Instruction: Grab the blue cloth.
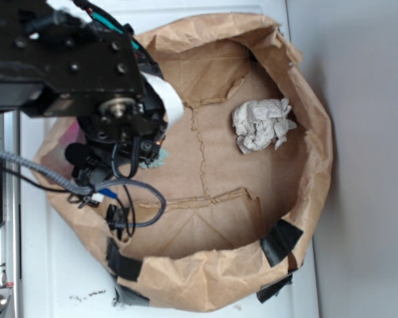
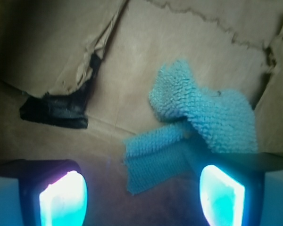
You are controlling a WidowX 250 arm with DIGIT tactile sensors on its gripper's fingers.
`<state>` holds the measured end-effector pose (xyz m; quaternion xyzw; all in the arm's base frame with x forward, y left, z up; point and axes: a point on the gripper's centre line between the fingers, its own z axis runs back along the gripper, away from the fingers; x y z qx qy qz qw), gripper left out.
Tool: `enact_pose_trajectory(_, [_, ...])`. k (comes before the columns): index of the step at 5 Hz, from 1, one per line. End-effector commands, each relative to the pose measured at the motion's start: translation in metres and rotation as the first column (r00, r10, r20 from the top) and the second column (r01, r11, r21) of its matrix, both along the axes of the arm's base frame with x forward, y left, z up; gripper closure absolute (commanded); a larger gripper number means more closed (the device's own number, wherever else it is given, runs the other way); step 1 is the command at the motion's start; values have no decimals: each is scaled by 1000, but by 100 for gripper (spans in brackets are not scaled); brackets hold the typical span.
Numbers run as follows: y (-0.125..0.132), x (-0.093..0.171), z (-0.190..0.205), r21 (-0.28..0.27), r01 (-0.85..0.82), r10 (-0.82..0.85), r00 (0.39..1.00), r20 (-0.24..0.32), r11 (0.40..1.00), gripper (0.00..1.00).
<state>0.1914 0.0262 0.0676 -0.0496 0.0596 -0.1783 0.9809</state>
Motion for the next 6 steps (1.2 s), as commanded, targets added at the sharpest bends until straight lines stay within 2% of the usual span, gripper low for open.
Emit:
enact_pose_trajectory(1, [-1,1,5,3,-4,4,1000,26,1000,0])
enact_pose_trajectory(3, [20,34,44,-35,-90,95,985,144,995,0])
enact_pose_trajectory(4, [23,46,63,-72,-112,123,978,170,991,0])
enact_pose_trajectory(5, [22,48,54,-51,-112,118,981,153,992,0])
enact_pose_trajectory(6, [20,47,17,3,-98,98,990,105,995,0])
